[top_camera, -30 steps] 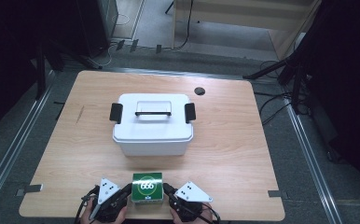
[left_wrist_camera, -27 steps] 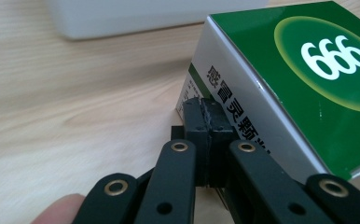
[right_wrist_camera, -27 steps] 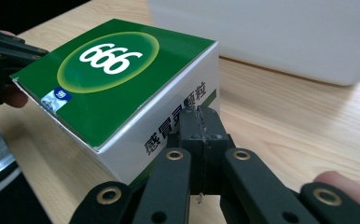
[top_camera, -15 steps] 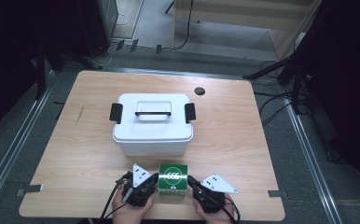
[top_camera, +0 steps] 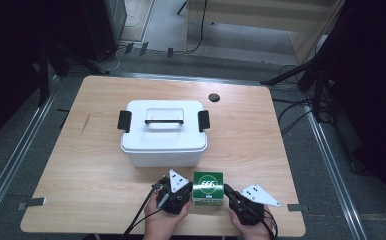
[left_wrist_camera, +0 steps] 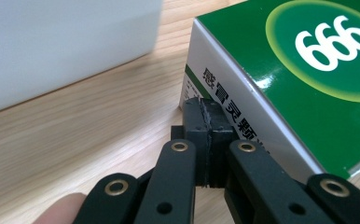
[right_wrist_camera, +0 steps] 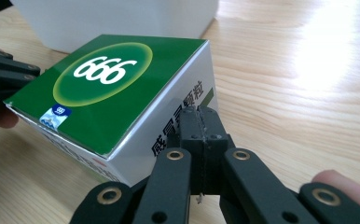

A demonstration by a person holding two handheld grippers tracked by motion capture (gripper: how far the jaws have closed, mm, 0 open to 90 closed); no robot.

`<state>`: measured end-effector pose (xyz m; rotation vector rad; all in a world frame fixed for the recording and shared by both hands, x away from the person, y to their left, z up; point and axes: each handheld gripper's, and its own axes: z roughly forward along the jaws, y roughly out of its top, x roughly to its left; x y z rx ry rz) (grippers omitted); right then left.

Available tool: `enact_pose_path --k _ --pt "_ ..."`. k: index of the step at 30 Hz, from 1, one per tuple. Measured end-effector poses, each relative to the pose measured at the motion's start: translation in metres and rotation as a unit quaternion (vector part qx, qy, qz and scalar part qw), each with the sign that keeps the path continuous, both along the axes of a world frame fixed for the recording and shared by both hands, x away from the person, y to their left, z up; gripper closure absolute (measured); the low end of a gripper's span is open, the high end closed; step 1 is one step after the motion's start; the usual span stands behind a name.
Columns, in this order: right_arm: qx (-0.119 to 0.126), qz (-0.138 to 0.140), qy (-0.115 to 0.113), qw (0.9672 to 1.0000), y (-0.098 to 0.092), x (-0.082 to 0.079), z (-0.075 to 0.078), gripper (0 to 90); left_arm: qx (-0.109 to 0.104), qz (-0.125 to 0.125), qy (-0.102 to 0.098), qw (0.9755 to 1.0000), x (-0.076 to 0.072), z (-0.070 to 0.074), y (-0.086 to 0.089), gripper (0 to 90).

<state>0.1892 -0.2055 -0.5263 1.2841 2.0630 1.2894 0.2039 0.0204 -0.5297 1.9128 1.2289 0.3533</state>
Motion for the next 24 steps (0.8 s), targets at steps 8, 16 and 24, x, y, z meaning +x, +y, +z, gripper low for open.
enact_pose_path --k 8,16,24 --pt "-0.007 -0.01 0.007 0.9999 -0.018 -0.004 -0.005 90.0 -0.003 -0.01 0.0 0.9999 0.001 0.0 -0.014 90.0" --pt "-0.012 -0.014 0.005 0.9998 -0.024 -0.005 -0.006 90.0 -0.002 -0.02 -0.004 0.9998 0.001 0.0 -0.016 90.0" --pt "-0.031 -0.045 -0.024 0.9982 -0.037 -0.01 -0.006 43.9 -0.01 -0.021 -0.049 0.9985 -0.008 0.0 0.007 68.9"
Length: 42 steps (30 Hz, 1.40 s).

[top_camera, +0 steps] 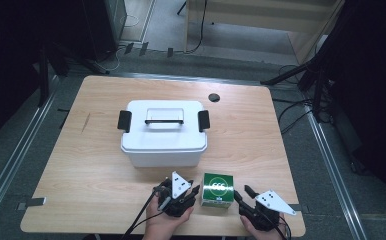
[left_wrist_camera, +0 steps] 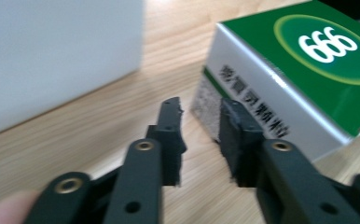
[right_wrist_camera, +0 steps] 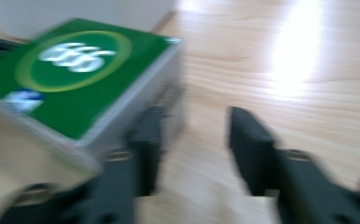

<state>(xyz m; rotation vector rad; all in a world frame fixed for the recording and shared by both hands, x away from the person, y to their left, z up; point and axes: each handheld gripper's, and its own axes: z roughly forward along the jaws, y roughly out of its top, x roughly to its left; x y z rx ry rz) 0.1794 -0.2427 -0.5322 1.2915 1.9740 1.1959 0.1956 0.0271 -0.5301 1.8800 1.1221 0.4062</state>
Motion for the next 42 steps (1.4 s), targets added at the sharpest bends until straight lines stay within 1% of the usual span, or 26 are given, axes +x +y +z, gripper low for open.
enact_pose_path --k 1,2,4,5,9,12,14,16,17,18,20,21,24,27,28,29,30,33,34,35,36,37,39,40,41,42 --pt "-0.004 -0.01 -0.003 0.9999 -0.001 0.0 0.001 32.4 -0.001 0.004 -0.001 1.0 -0.001 0.0 0.006 65.5" --pt "-0.005 -0.019 -0.001 0.9998 -0.003 0.001 0.002 24.4 -0.003 0.008 -0.002 1.0 -0.002 0.0 0.011 62.0" --pt "0.003 -0.012 0.004 0.9999 -0.007 0.003 0.004 23.4 -0.008 0.021 -0.004 0.9997 -0.003 0.0 0.024 52.2" --pt "0.011 -0.008 0.0 0.9999 -0.01 0.002 0.004 23.7 -0.008 0.029 -0.005 0.9995 -0.004 0.0 0.032 47.1" --pt "0.017 -0.022 -0.05 0.9984 -0.017 0.0 0.007 25.3 -0.003 0.053 -0.013 0.9985 -0.008 0.001 0.057 17.8" --pt "0.025 -0.052 -0.085 0.9947 -0.02 0.001 0.009 20.1 -0.005 0.071 -0.026 0.9971 -0.011 0.002 0.081 10.0" --pt "0.021 -0.065 -0.092 0.9934 -0.022 0.003 0.009 18.5 -0.008 0.087 -0.035 0.9955 -0.012 0.002 0.102 7.9" --pt "0.016 -0.079 -0.092 0.9925 -0.023 0.006 0.008 18.6 -0.01 0.099 -0.034 0.9945 -0.011 0.002 0.119 4.7" --pt "0.009 -0.08 -0.092 0.9925 -0.024 0.008 0.007 18.6 -0.01 0.108 -0.032 0.9936 -0.009 0.001 0.131 3.6" --pt "-0.008 -0.078 -0.089 0.9929 -0.024 0.01 0.005 18.8 -0.012 0.117 -0.031 0.9926 -0.008 0.001 0.14 3.1" --pt "-0.024 -0.067 -0.081 0.9942 -0.026 0.014 0.004 22.2 -0.003 0.133 -0.033 0.9906 -0.006 0.0 0.159 2.2" --pt "-0.022 -0.059 -0.071 0.9955 -0.028 0.015 0.004 22.0 -0.001 0.139 -0.035 0.9897 -0.006 0.0 0.166 2.0" --pt "-0.014 -0.059 -0.064 0.9961 -0.032 0.017 0.006 19.9 0.007 0.16 -0.043 0.9862 -0.004 0.0 0.193 0.7" --pt "0.001 -0.062 -0.051 0.9968 -0.039 0.021 0.01 15.5 0.013 0.188 -0.05 0.9809 -0.003 0.002 0.217 0.0" --pt "0.007 -0.063 -0.047 0.9969 -0.042 0.023 0.012 14.8 0.019 0.199 -0.052 0.9784 -0.003 0.003 0.224 0.0" --pt "0.005 -0.063 -0.048 0.9968 -0.043 0.025 0.014 14.1 0.023 0.212 -0.054 0.9755 -0.003 0.003 0.23 0.0" --pt "0.001 -0.061 -0.051 0.9969 -0.044 0.026 0.017 13.1 0.023 0.22 -0.055 0.9737 -0.003 0.002 0.237 0.0" --pt "-0.02 -0.055 -0.058 0.9966 -0.046 0.03 0.027 11.7 0.027 0.24 -0.056 0.9687 -0.003 0.0 0.252 0.0" --pt "-0.023 -0.05 -0.058 0.9968 -0.048 0.032 0.03 10.5 0.027 0.244 -0.053 0.968 -0.001 -0.002 0.259 0.0" --pt "-0.022 -0.048 -0.053 0.9972 -0.051 0.036 0.036 9.3 0.033 0.245 -0.052 0.9675 0.0 -0.004 0.261 0.0" --pt "-0.02 -0.049 -0.052 0.9973 -0.053 0.038 0.038 9.2 0.045 0.255 -0.051 0.9645 0.001 -0.006 0.264 0.0" --pt "-0.018 -0.05 -0.049 0.9974 -0.054 0.041 0.042 9.2 0.052 0.259 -0.051 0.9633 0.003 -0.008 0.268 0.0" --pt "-0.007 -0.036 -0.039 0.9985 -0.057 0.047 0.048 9.2 0.057 0.261 -0.047 0.9625 0.004 -0.01 0.272 0.0" --pt "-0.009 -0.03 -0.038 0.9988 -0.057 0.049 0.05 9.1 0.055 0.267 -0.043 0.9613 0.005 -0.012 0.275 0.0" --pt "-0.013 -0.022 -0.035 0.9991 -0.056 0.052 0.053 8.6 0.05 0.269 -0.041 0.961 0.005 -0.013 0.278 0.0" --pt "-0.02 -0.009 -0.034 0.9992 -0.056 0.056 0.057 8.5 0.047 0.265 -0.039 0.9622 0.005 -0.014 0.279 0.0"
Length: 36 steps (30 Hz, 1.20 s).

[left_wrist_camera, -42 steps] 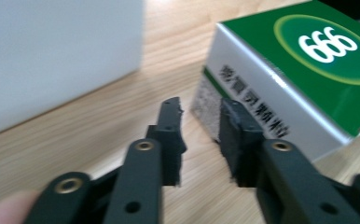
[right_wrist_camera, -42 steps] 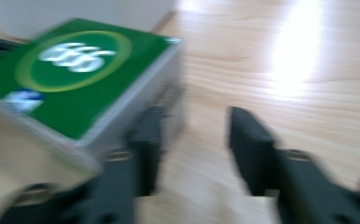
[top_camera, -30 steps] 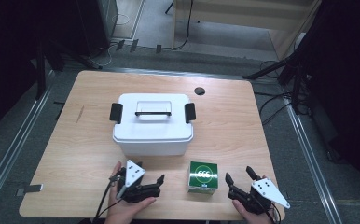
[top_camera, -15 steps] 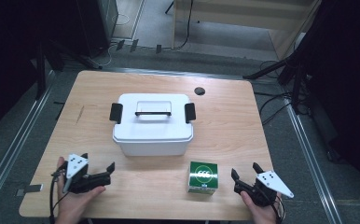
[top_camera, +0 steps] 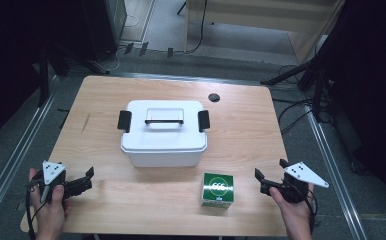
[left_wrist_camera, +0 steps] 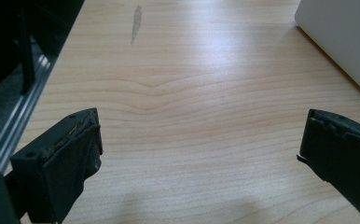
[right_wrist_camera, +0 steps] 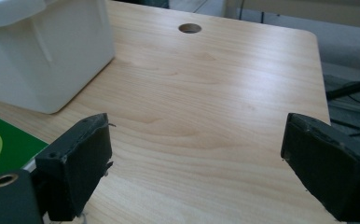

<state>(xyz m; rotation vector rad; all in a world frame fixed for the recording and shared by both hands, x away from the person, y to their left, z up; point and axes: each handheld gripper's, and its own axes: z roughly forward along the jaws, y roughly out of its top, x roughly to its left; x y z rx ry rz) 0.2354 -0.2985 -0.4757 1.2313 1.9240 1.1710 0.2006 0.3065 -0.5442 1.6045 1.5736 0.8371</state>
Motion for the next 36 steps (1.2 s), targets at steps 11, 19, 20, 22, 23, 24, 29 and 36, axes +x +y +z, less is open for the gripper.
enact_pose_path --k 11,19,20,22,23,24,29,36 --pt "-0.023 0.067 0.004 0.9975 0.011 0.033 0.032 8.9 -0.006 0.013 -0.003 0.9999 0.002 -0.005 0.002 0.0" --pt "-0.041 0.106 0.002 0.9935 0.026 0.054 0.045 17.6 0.027 0.012 -0.006 0.9996 0.001 -0.007 -0.006 0.0" --pt "-0.04 0.114 0.001 0.9926 0.027 0.057 0.046 19.1 0.029 0.01 -0.005 0.9995 0.0 -0.007 -0.007 0.0" --pt "-0.041 0.128 0.002 0.9909 0.029 0.062 0.051 23.0 0.031 0.007 -0.005 0.9995 0.0 -0.007 -0.007 0.0" --pt "-0.043 0.133 0.004 0.9902 0.031 0.064 0.052 23.9 0.032 0.006 -0.004 0.9995 0.0 -0.007 -0.007 0.0" --pt "-0.047 0.145 0.006 0.9882 0.033 0.067 0.055 25.1 0.031 0.007 -0.007 0.9995 0.0 -0.007 -0.007 0.0" --pt "-0.063 0.171 0.008 0.9833 0.045 0.077 0.067 29.9 0.035 0.014 -0.004 0.9993 0.001 -0.007 -0.008 0.0" --pt "-0.047 0.233 0.02 0.9711 0.071 0.089 0.089 35.1 0.035 0.019 0.004 0.9992 0.005 -0.007 -0.008 0.0"
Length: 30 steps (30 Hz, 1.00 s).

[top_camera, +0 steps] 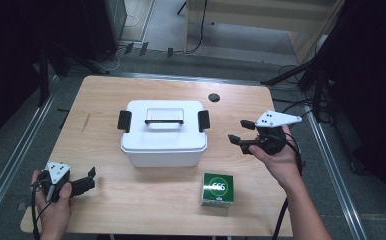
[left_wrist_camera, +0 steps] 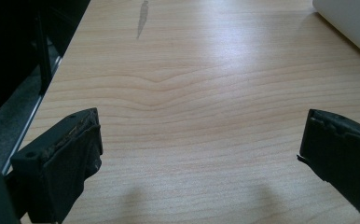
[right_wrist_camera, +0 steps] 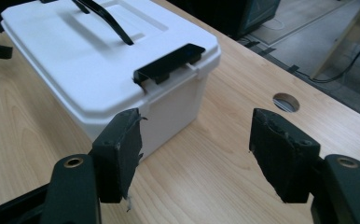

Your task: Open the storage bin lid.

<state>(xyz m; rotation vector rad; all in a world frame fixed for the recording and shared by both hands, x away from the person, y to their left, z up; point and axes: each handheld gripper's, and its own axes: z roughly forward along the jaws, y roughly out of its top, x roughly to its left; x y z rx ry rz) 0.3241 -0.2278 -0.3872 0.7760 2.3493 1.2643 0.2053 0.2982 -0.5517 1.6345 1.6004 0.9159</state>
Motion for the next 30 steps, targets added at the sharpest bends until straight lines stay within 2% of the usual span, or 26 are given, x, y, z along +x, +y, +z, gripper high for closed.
enact_pose_path --k 6,9,16,19,21,26,28,30 --pt "-0.044 0.03 -0.001 0.9986 0.018 0.01 0.005 38.0 0.002 -0.001 0.001 1.0 0.0 0.0 0.0 0.0" --pt "-0.066 0.05 -0.003 0.9966 0.026 0.014 0.007 39.3 -0.003 -0.002 0.002 1.0 -0.001 0.0 0.0 0.0" --pt "-0.078 0.075 0.0 0.9942 0.037 0.027 0.014 39.5 0.001 -0.006 0.004 1.0 0.0 0.0 0.0 0.0" --pt "-0.084 0.101 0.003 0.9913 0.043 0.031 0.018 42.1 -0.002 -0.004 0.005 1.0 0.0 0.0 0.0 0.0" --pt "-0.096 0.119 0.002 0.9883 0.048 0.034 0.021 44.0 -0.003 -0.004 0.005 1.0 0.0 0.0 0.0 0.0" --pt "-0.14 0.153 0.006 0.9782 0.067 0.036 0.029 48.3 0.001 -0.007 0.008 0.9999 0.0 0.0 -0.001 0.0" --pt "-0.164 0.169 0.008 0.9718 0.077 0.038 0.032 50.1 0.0 -0.008 0.009 0.9999 0.0 0.0 0.0 0.0" --pt "-0.178 0.179 0.008 0.9676 0.084 0.04 0.033 51.8 -0.001 -0.008 0.008 0.9999 0.0 0.0 0.0 0.0"
